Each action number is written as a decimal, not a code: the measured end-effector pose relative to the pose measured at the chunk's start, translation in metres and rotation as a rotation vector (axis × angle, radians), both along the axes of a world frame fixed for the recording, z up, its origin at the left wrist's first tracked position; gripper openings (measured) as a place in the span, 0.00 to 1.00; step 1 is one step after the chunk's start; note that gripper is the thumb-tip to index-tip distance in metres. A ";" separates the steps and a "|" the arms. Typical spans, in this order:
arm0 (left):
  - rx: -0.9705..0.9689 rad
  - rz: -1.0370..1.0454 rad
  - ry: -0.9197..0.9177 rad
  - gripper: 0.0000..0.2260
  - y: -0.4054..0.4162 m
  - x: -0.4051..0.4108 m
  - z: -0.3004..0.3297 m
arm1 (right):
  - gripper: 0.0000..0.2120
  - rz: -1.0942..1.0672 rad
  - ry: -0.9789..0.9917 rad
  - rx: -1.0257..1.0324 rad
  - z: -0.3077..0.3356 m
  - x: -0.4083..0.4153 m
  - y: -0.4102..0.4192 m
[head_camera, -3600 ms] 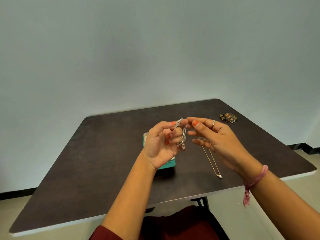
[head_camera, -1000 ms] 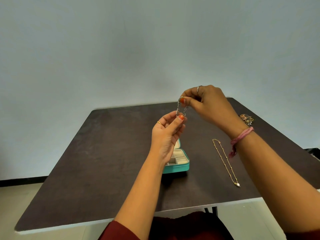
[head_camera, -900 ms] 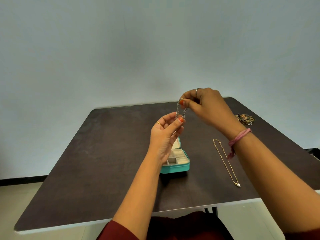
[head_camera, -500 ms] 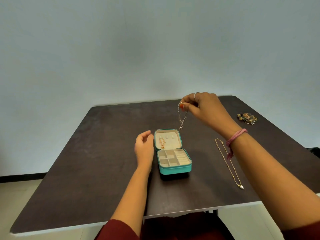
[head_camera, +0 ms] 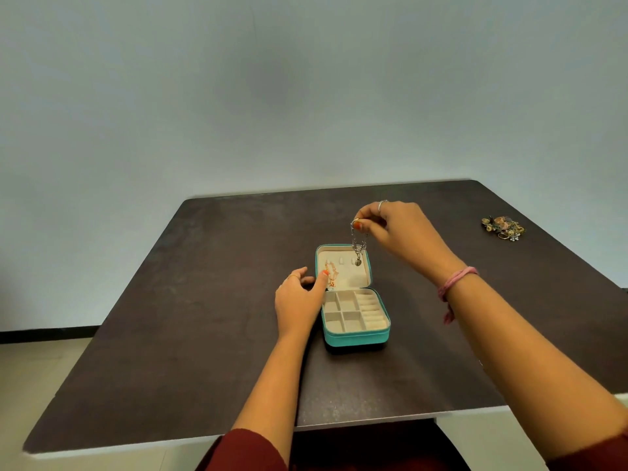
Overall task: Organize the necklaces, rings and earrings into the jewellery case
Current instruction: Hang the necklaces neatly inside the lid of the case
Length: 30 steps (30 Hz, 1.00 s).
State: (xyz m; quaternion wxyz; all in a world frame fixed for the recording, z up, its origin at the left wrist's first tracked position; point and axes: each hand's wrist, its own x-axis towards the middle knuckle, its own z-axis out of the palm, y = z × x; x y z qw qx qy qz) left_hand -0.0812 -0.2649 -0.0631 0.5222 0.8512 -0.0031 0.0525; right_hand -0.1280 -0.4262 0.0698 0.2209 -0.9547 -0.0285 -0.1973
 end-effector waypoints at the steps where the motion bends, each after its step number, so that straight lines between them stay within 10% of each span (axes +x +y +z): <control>1: 0.013 -0.001 0.000 0.25 0.000 0.000 -0.001 | 0.09 -0.001 0.003 -0.006 -0.003 0.001 0.001; 30: -0.202 -0.184 -0.024 0.12 0.008 -0.009 -0.002 | 0.09 -0.112 -0.113 -0.458 -0.052 0.025 0.007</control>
